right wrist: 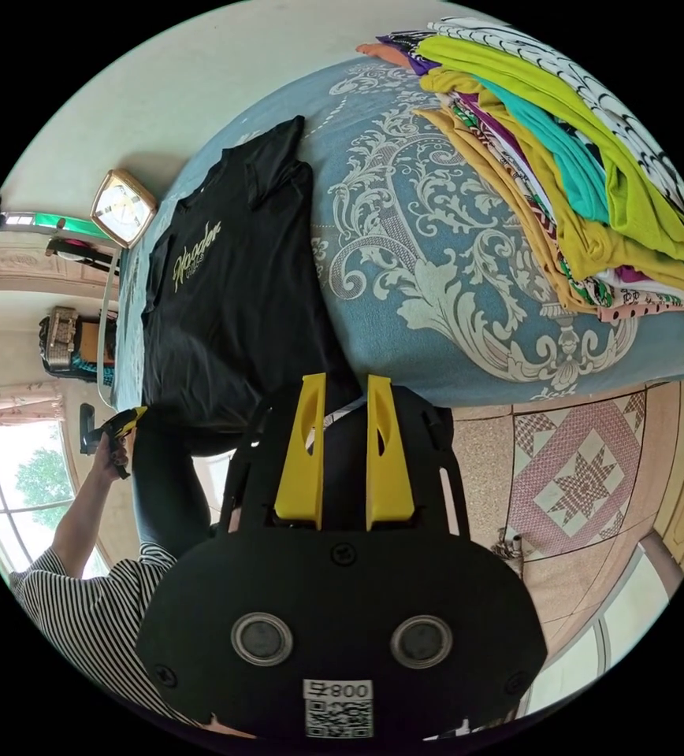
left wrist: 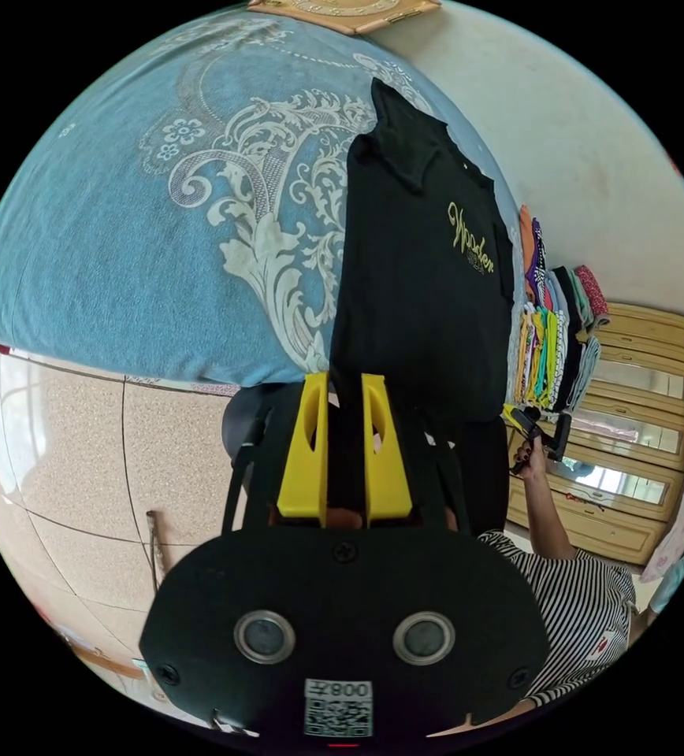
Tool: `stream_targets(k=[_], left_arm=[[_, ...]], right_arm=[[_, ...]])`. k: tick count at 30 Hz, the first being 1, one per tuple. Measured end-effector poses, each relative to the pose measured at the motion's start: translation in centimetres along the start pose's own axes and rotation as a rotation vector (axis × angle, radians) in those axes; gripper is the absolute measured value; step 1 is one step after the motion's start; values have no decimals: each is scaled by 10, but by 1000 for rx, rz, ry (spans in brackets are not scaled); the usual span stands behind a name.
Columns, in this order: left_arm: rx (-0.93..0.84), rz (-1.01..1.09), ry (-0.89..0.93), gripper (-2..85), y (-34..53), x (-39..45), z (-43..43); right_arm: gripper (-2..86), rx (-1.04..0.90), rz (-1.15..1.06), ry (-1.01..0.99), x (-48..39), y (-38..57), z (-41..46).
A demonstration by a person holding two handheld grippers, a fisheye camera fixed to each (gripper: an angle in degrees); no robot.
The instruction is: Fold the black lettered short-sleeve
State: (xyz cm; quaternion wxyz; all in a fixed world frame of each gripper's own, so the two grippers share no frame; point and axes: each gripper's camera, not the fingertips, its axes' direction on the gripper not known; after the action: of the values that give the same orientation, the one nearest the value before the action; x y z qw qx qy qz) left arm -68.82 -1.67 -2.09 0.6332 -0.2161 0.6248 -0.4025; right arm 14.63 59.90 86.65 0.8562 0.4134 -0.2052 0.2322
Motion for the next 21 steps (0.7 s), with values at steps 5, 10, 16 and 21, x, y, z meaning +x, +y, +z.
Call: stream_targets(k=[5, 10, 16, 21], left_arm=[[9, -5, -3, 80, 7, 5, -3], [9, 9, -35, 80, 14, 14, -6], [-7, -8, -93, 56, 21, 20, -9], [-9, -17, -87, 18, 31, 20, -14]], right_arm=[[93, 3, 0, 12, -4, 6, -4], [88, 0, -1, 31, -7, 11, -7], [68, -13, 12, 66, -8, 13, -10], [33, -63, -26, 67, -8, 13, -14]])
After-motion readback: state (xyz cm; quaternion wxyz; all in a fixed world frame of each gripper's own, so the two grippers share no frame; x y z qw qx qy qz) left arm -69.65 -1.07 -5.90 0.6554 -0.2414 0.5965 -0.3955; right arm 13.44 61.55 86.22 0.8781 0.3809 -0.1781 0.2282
